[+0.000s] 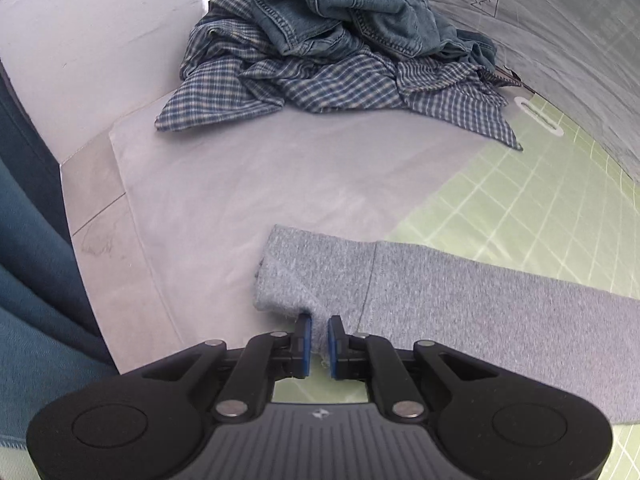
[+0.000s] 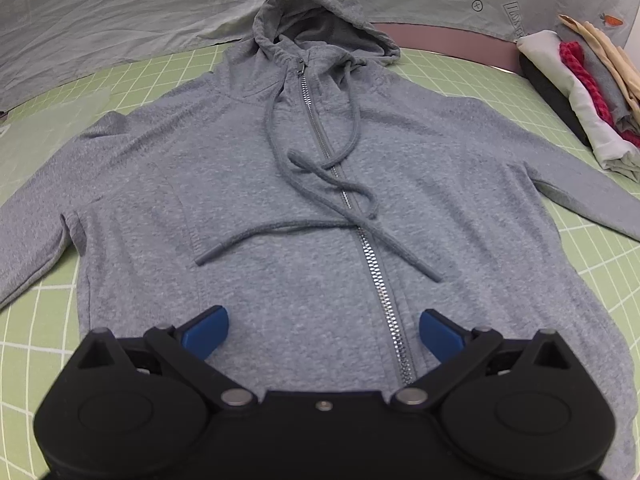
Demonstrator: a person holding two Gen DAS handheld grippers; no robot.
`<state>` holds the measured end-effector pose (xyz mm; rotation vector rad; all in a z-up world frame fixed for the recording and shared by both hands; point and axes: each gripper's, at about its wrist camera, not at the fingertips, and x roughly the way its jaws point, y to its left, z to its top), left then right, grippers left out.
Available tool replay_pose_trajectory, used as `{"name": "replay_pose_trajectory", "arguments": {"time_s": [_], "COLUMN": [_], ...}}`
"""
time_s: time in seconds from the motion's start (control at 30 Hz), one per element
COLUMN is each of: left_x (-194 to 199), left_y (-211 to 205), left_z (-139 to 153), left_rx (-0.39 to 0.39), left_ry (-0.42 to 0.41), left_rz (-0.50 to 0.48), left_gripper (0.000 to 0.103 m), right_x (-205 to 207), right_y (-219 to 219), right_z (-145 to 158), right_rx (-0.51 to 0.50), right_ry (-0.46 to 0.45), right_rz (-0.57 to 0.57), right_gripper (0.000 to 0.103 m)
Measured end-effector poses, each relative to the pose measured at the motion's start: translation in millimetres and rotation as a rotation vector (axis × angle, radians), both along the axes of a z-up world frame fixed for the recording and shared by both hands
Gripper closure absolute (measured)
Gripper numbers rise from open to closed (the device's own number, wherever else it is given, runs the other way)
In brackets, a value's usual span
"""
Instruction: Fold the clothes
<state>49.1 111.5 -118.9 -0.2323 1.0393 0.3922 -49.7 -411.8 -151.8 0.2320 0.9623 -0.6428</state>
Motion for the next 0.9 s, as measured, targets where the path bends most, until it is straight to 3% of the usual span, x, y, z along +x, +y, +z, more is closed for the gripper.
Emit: {"name": "replay_pose_trajectory", "arguments": {"time_s": [0.2,0.4,0.67,0.9], "left_x": [-29,-31,-32,-25], "left_y": [-9,-15,-11,-49], "left_z": [-12,-14,-9,16], "left_rx": [-0.004,0.021,-0.04,-0.089], "left_ry": [0.046,0.055,0.035,-0.031], "left_rz": [-0.029,-0.076,-0.062,-0.161], "left_gripper": [0.093,0.091,0.094,0.094], "right_x": [-6,-10,-10,-17], "right_y": [1,-1,-1,2], "right_z": [-1,-2,-2,11], "right_rx": [-0.011,0.007,0.009,-0.029], "right_ry": [-0.021,-0.047,-0.042,0.009], "right_rz": [0.031,0.025,0.028,0.049], "right_gripper": [0.0,0.0,0.0,0.0]}}
